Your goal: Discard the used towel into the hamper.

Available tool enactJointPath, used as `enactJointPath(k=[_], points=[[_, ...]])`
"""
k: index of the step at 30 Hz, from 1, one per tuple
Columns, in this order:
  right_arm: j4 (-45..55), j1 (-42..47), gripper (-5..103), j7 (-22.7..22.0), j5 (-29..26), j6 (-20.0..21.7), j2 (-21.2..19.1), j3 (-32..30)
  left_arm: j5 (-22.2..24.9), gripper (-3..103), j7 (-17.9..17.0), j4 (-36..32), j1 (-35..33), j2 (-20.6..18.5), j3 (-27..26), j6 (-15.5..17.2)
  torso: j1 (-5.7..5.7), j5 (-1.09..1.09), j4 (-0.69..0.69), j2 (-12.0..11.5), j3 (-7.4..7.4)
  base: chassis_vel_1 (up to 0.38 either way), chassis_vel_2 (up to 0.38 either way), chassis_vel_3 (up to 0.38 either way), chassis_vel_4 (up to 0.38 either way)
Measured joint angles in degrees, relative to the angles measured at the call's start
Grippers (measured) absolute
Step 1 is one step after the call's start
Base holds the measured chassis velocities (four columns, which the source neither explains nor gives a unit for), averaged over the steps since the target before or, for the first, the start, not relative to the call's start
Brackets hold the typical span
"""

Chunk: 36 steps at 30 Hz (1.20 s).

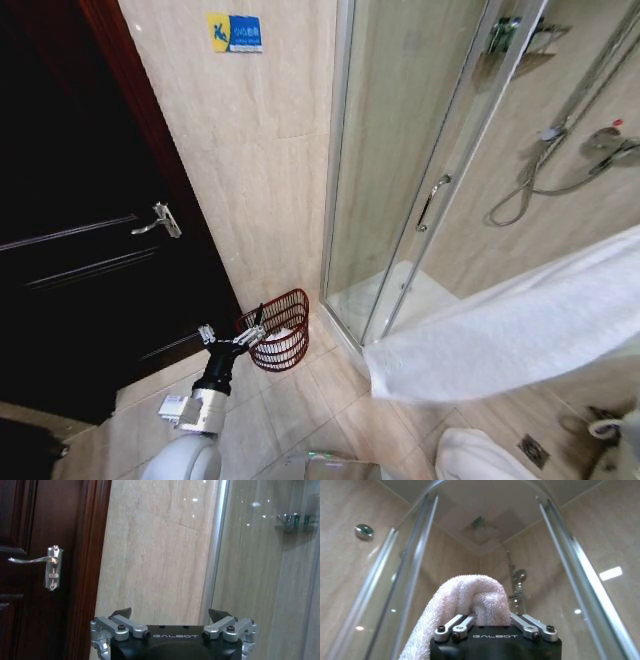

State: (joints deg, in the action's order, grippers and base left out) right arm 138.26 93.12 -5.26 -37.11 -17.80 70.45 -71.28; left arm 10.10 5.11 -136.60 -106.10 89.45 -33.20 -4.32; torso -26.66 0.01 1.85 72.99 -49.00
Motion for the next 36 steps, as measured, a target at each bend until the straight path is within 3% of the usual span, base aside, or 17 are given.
enactJointPath(k=[3, 15, 36], points=[[1.82, -0.90, 14, -1.24, 3.12, -0.18, 0.74, 4.85, 0.00, 100, 0.00, 0.00, 0.00, 0.00, 0.01, 0.00, 0.00, -0.02, 0.00, 0.00, 0.00, 0.000, 0.000, 0.000, 0.000], [2.81, -4.11, 14, -1.32, 6.80, -0.18, -0.44, 11.55, 0.00, 100, 0.00, 0.00, 0.00, 0.00, 0.01, 0.00, 0.00, -0.01, 0.00, 0.00, 0.00, 0.000, 0.000, 0.000, 0.000], [3.03, -4.45, 14, 1.69, 7.68, 2.48, -1.37, 12.65, 0.00, 100, 0.00, 0.00, 0.00, 0.00, 0.01, 0.00, 0.00, 0.00, 0.00, 0.00, 0.00, 0.000, 0.000, 0.000, 0.000]])
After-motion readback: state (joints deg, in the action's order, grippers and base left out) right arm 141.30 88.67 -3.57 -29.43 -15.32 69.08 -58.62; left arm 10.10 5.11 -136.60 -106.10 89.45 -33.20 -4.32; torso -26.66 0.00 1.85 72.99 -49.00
